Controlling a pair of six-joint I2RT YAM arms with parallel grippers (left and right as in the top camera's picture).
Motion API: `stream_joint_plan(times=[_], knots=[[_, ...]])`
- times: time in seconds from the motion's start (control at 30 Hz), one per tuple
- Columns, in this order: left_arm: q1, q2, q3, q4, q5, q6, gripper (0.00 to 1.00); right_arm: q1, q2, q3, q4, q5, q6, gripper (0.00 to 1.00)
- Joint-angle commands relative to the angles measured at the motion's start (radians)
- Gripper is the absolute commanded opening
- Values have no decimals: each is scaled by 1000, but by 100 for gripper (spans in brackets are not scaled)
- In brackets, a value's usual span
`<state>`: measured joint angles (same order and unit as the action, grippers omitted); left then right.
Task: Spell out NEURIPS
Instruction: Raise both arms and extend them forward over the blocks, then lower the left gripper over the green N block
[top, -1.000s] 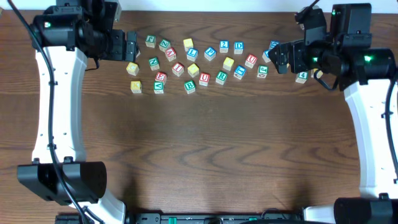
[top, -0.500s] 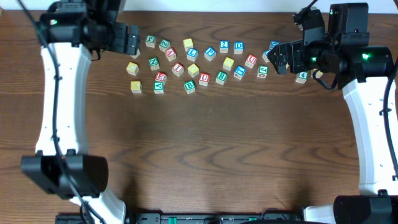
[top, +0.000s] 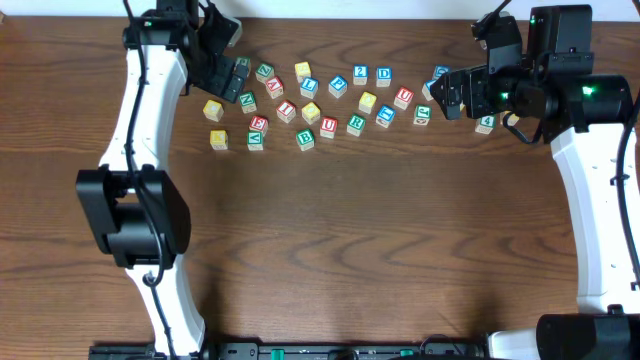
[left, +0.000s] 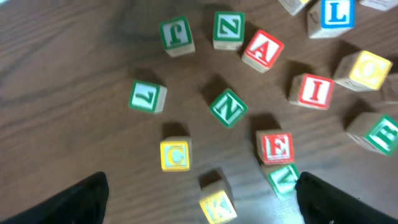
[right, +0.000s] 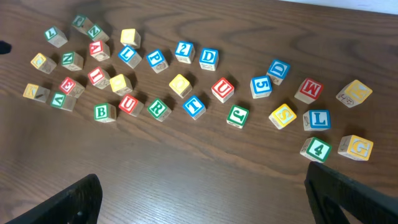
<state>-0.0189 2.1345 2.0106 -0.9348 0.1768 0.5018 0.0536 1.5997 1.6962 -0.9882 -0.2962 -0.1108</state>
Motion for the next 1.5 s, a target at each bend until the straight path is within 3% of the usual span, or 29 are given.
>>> stream_joint_plan(times=[0.0,0.37,1.37,1.47], knots=[[0,35,0,13,-9,41,85,-9,-1,22,-3,-10,-10,99],[-66,138,0,35,-41,74,65,-9,-1,22,-3,-10,-10,99],[-70,260,-6,142,-84,74,65,-1,-1,22,-3,-10,-10,99],[-70,260,-7,144,-84,74,61,0,-1,22,-3,-10,-10,99]])
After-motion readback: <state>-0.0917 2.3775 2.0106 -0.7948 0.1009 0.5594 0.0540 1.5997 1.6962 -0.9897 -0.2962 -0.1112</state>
